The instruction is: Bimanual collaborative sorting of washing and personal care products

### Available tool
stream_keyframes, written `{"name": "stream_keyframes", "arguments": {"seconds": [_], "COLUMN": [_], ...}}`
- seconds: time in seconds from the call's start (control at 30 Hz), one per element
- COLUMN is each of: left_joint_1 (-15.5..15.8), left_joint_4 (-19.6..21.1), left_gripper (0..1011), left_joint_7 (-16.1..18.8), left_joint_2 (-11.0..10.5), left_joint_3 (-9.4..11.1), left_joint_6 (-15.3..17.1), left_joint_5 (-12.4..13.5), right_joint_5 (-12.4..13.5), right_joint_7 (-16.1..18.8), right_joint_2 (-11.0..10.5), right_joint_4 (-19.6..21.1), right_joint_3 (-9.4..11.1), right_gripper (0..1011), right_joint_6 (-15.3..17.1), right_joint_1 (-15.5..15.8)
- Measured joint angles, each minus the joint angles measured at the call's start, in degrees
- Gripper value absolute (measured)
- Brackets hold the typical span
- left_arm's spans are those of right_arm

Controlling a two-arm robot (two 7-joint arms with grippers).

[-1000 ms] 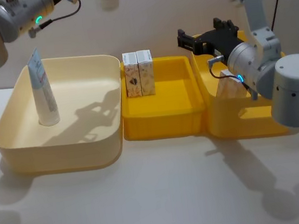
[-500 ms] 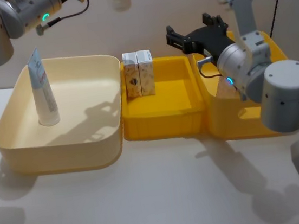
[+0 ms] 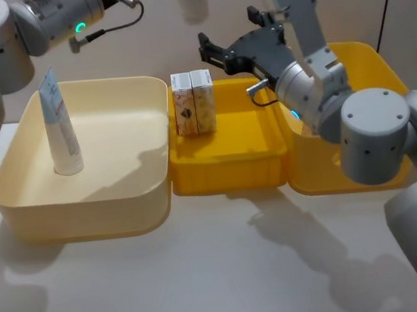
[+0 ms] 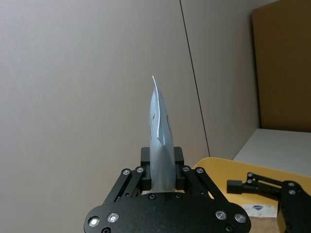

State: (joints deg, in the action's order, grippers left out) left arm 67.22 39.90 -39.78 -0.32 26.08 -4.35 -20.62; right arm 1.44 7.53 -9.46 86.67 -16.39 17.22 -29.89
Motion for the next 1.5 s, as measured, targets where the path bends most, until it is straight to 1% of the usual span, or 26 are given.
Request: {"name": "stream_keyframes", "arguments": {"seconds": [0.13,0.33,0.4,0.93,1.13,1.5], "left_joint_1": [0.21,0.29,0.30,-0.38,-0.40,0.24], "left_joint_4": [-0.64,-0.84,-0.84,0.32,0.25,-1.72], "left_gripper": [256,255,255,255,255,255], "left_joint_7": [-0.70,-1.25,-1.42,-1.74,-2.26,-3.77], "left_joint_2": [0.55,0.79,0.80,0.26,0.38,1.50], "left_joint_3": [0.24,0.60,0.76,1.82,2.06,2.47], "left_joint_6": [-0.18,-0.26,-0.26,0.53,0.49,-0.80], "left_joint_5": [-0.45,-0.80,-0.93,-1.46,-1.91,-2.96], "right_joint_5": [-1.07,-2.03,-2.57,-4.89,-5.33,-6.02], "right_joint_7": [0.20,0.04,-0.49,-4.38,-5.08,-5.50], "right_joint_2": [0.02,0.16,0.34,2.02,2.77,4.43], "right_joint_4": [-0.58,-0.91,-1.03,-1.55,-2.04,-3.62], "right_joint_3": [-0.88,-1.24,-1.26,-0.10,0.04,-0.11], "right_gripper": [1001,1001,1001,1001,1001,1001], "right_joint_6": [-1.15,-1.86,-2.28,-5.14,-5.49,-5.05], "right_joint_1": [-0.37,-0.58,-0.60,-0.25,-0.43,-1.54]}}
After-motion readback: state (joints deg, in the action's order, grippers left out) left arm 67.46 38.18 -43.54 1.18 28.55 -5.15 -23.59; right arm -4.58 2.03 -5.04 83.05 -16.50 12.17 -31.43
